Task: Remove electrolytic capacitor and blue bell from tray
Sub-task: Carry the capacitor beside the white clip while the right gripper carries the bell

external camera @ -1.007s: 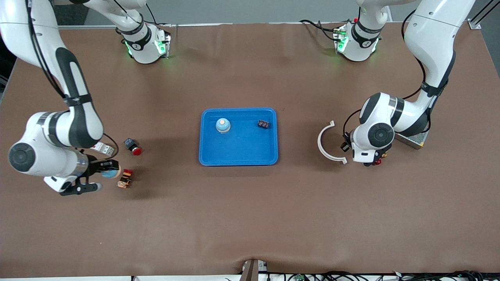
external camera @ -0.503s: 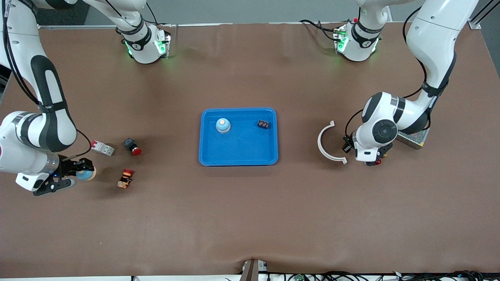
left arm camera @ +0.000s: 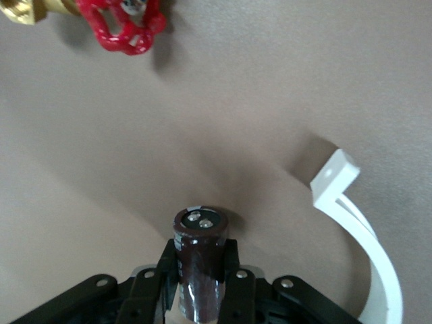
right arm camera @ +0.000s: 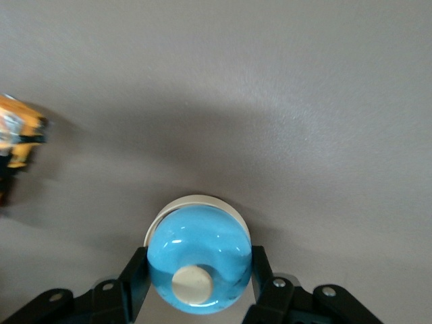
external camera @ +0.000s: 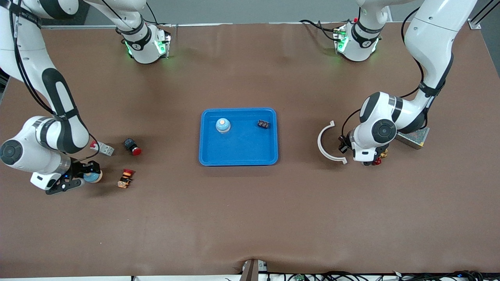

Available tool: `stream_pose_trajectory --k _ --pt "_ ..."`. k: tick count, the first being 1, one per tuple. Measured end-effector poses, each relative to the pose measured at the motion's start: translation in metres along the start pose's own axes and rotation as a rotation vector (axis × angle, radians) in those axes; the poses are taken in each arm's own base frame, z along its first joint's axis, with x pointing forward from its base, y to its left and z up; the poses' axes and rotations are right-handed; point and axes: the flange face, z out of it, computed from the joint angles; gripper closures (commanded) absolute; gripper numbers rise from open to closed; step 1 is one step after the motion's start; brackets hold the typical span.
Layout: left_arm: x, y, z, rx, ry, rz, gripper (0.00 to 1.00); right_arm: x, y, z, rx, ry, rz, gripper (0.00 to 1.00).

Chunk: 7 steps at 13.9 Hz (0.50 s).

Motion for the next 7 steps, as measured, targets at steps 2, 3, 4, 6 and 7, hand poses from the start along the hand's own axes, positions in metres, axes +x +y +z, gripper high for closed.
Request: stream_pose_trajectory --k 2,3,4,6,7 --pt "-0.001 0.002 0.004 -0.011 0.0 0.002 0.0 -0.002 0.004 0.001 0.001 0.004 0.003 0.31" --pt "-0.001 0.003 0.004 -0.013 -0.001 0.003 0.0 -0.003 0.005 0.002 0.002 0.003 0.006 0.0" --pt "-0.003 0.005 0.003 -0.017 0.0 0.007 0.0 -0.003 0.005 0.002 0.003 0.002 0.006 0.0" --pt "-0.005 0.01 -0.005 -0.031 0.008 0.011 0.0 -0.003 0.002 0.003 0.017 -0.016 0.007 0.0" --pt "-0.007 0.012 -0.011 -0.038 0.015 0.013 0.0 -0.001 -0.002 -0.001 0.032 -0.036 0.017 0.0"
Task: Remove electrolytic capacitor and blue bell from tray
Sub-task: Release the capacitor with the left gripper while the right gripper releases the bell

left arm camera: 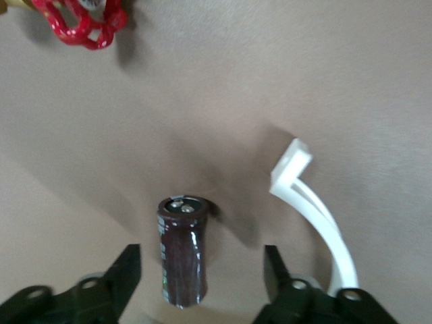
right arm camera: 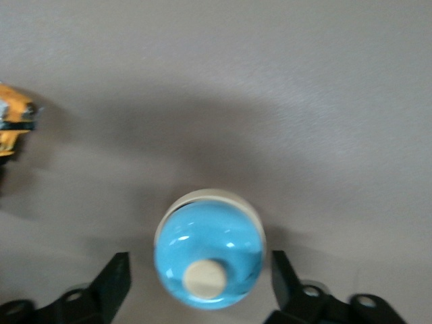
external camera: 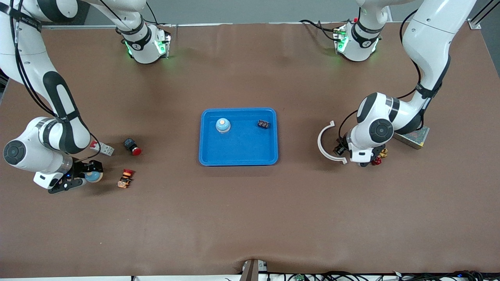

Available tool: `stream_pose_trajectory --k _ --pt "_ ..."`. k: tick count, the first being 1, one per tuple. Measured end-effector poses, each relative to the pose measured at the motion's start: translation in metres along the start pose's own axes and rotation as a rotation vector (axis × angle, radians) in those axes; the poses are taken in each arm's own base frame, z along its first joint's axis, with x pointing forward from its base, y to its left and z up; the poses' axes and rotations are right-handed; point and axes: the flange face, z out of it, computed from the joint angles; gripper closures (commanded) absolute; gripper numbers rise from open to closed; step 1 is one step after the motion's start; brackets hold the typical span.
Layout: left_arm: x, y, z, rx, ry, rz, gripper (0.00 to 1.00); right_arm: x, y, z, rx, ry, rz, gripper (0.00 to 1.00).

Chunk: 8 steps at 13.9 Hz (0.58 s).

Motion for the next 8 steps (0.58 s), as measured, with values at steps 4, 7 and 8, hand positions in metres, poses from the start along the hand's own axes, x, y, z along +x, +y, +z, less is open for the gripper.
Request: stream_pose_trajectory --k 4,7,8 --pt "-0.026 0.021 -0.042 -0.035 0.028 -0.052 0.0 0.023 -0.053 -0.079 0.04 -0.072 0.189 0.0" --pt "-0.074 0.056 -0.068 -0.088 0.022 -0.129 0.0 0.042 -0.147 -0.142 0.081 -0.074 0.41 0.0" --pt "-0.092 0.067 -0.072 -0.099 0.015 -0.148 0.0 0.045 -0.181 -0.153 0.085 -0.07 0.476 0.0"
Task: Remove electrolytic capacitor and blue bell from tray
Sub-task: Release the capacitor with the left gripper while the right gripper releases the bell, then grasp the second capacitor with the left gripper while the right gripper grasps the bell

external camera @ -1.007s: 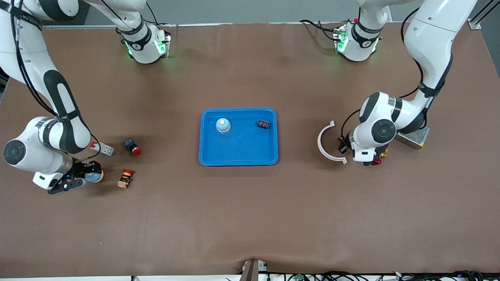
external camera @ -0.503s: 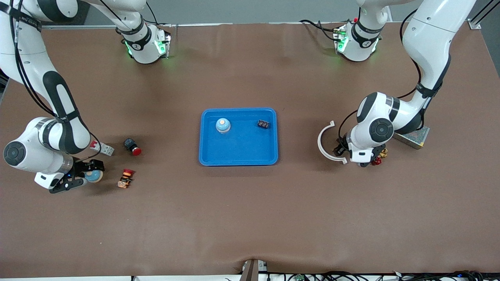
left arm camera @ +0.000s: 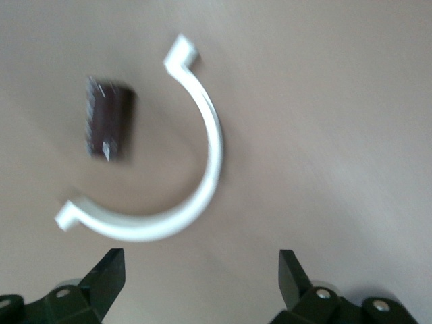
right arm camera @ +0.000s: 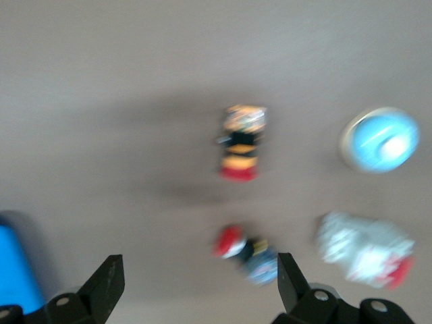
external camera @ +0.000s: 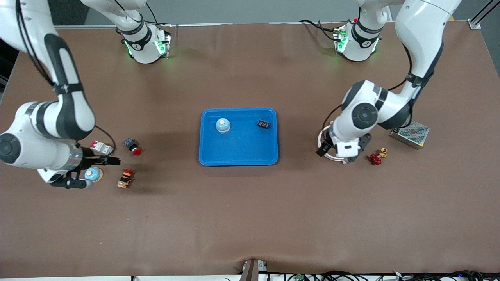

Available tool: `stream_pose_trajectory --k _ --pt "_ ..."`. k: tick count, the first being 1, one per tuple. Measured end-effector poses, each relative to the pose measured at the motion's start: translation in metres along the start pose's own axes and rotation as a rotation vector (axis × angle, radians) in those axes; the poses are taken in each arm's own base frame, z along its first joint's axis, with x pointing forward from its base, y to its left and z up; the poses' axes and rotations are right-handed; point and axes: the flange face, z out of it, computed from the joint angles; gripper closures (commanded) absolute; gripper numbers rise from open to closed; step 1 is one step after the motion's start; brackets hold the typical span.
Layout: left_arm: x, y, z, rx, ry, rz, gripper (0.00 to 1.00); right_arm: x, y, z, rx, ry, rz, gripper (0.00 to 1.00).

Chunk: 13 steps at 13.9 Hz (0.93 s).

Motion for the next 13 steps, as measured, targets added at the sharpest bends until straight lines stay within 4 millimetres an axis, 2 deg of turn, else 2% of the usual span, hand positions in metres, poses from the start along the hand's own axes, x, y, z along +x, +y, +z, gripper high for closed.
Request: stream_pose_trajectory --k 2,4,7,9,13 --pt "-0.035 0.015 0.001 -0.009 -0.012 -0.042 0.0 -0.028 -0.059 -0.001 0.0 -0.003 0.113 0.0" --pt "-0.068 0.032 0.007 -0.011 -0.03 -0.095 0.0 -0.056 -0.113 0.008 0.009 0.026 0.197 0.0" --pt "-0.114 0.054 0.023 -0.008 -0.066 -0.171 0.0 -0.105 -0.187 0.04 0.03 0.081 0.276 0.0" --pt "-0.143 0.065 0.037 -0.01 -0.091 -0.216 0.0 -0.136 -0.221 0.062 0.023 0.08 0.282 0.0" --pt "-0.174 0.07 0.067 -0.005 -0.127 -0.271 0.0 -0.17 -0.258 0.1 0.029 0.096 0.282 0.0"
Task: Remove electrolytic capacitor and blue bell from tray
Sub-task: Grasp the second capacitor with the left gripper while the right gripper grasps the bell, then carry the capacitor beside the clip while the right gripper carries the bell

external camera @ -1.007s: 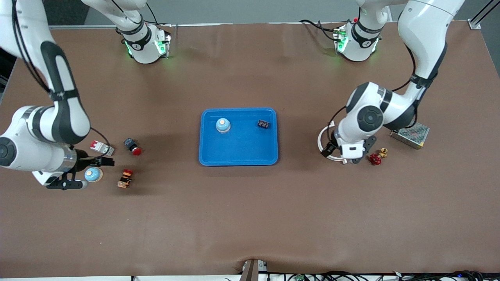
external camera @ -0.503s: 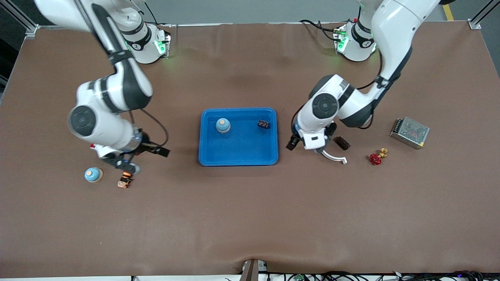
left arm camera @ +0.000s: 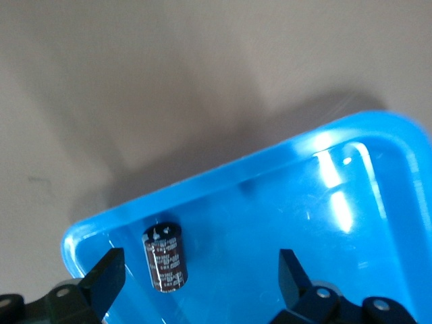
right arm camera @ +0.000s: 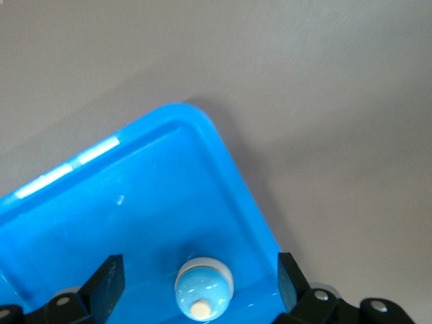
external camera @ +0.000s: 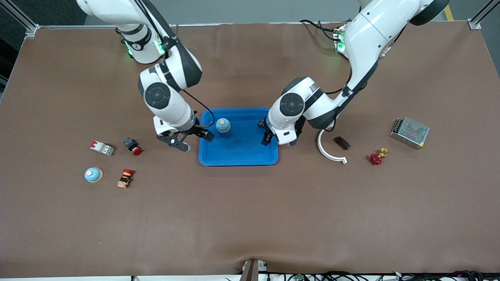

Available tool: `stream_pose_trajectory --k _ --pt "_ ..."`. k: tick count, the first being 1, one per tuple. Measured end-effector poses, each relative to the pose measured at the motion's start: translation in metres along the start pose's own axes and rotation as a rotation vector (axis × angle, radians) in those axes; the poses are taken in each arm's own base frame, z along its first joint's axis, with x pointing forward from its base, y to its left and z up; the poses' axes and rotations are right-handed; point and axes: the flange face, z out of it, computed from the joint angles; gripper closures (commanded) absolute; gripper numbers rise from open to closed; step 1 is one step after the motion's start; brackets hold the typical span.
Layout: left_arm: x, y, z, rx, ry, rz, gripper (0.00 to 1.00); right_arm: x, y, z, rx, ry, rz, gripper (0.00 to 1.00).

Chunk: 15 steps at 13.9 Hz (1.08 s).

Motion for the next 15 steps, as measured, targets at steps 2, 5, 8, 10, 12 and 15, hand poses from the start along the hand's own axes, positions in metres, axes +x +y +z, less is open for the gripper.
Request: stream_pose_trajectory --k 2,5,8,10,12,15 --pt "-0.008 -0.004 0.016 0.014 0.008 -0.004 0.0 -0.027 -0.009 0.026 0.017 0.017 0.011 0.0" --pt "-0.018 -0.01 0.032 0.032 0.024 -0.006 0.1 -0.063 -0.011 0.064 0.028 0.031 0.012 0.0" --pt "-0.022 -0.013 0.041 0.043 0.027 0.0 0.48 -0.085 -0.016 0.08 0.015 0.026 0.005 0.0" --pt "-0.02 -0.013 0.043 0.045 0.031 0.002 0.7 -0.095 -0.019 0.088 0.016 0.027 0.001 0.0" --pt "-0.018 -0.013 0.046 0.048 0.035 0.002 1.0 -0.103 -0.021 0.098 0.012 0.026 -0.003 0.0" --pt "-0.007 -0.001 0.039 0.021 0.036 -0.017 1.0 -0.106 -0.019 0.111 0.0 0.023 -0.004 0.0"
